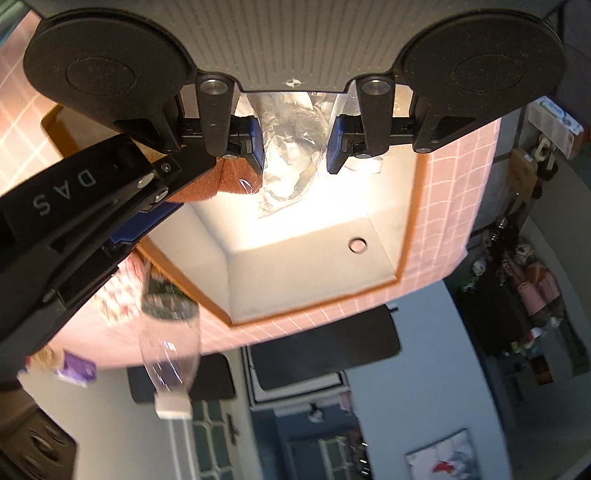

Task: Organize soft objects
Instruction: 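Carry the plastic bag and brown sponge into the white box and release both, then grasp the pink crocheted pouch with the left tool while the right grasps the yellow snack packet, then carry the pink pouch and yellow packet into the white box and release both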

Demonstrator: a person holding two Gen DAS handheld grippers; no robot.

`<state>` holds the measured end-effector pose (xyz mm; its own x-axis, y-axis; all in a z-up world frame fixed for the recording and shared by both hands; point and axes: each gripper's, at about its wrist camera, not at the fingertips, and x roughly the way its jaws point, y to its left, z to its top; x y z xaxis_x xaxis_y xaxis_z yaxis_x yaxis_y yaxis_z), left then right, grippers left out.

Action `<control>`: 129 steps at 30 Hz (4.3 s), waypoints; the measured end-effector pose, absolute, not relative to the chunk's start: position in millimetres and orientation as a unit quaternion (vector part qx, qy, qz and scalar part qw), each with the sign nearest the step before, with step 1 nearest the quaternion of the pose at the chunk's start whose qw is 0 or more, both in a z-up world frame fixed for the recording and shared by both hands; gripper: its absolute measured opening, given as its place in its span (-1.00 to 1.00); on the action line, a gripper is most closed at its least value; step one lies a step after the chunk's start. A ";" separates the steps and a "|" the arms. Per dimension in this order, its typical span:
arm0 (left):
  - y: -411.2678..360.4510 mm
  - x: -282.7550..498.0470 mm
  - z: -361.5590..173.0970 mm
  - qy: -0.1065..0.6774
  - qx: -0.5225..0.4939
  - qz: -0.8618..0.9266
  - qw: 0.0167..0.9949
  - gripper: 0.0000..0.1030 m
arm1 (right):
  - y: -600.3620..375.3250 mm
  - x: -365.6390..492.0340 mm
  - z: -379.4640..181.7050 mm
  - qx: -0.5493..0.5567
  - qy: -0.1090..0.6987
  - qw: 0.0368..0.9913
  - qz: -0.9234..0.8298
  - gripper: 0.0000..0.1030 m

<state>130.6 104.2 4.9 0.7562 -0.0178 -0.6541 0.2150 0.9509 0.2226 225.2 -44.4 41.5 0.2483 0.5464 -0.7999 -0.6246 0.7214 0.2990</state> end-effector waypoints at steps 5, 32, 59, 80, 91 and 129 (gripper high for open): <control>100.4 136.0 -5.5 0.373 0.167 -0.090 0.908 -0.21 | -40.1 224.9 34.2 -0.026 0.513 0.768 0.383 -0.32; 58.5 96.8 55.5 0.296 0.163 -0.137 0.931 0.19 | -137.3 176.4 111.4 -0.057 0.388 0.832 0.393 0.05; -112.5 192.9 -28.5 0.287 0.363 -0.234 0.855 0.38 | -292.3 278.9 -22.8 0.136 0.547 0.814 0.143 0.60; -135.1 224.7 -50.0 0.285 0.409 -0.247 0.831 0.57 | -309.0 271.7 -22.3 0.043 0.537 0.828 0.158 0.13; -142.5 233.3 -59.5 0.284 0.407 -0.221 0.840 0.03 | -306.1 267.8 -30.5 0.032 0.534 0.826 0.174 0.31; -41.3 111.9 59.8 0.238 0.168 -0.264 0.919 -0.47 | -261.9 166.3 61.1 0.013 0.451 0.856 0.252 -0.05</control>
<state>111.9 -41.3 59.8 0.7473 -0.4064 -0.5258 0.5663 0.8035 0.1838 166.3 -261.9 61.1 0.4670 0.4434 -0.7651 -0.4193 0.8728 0.2499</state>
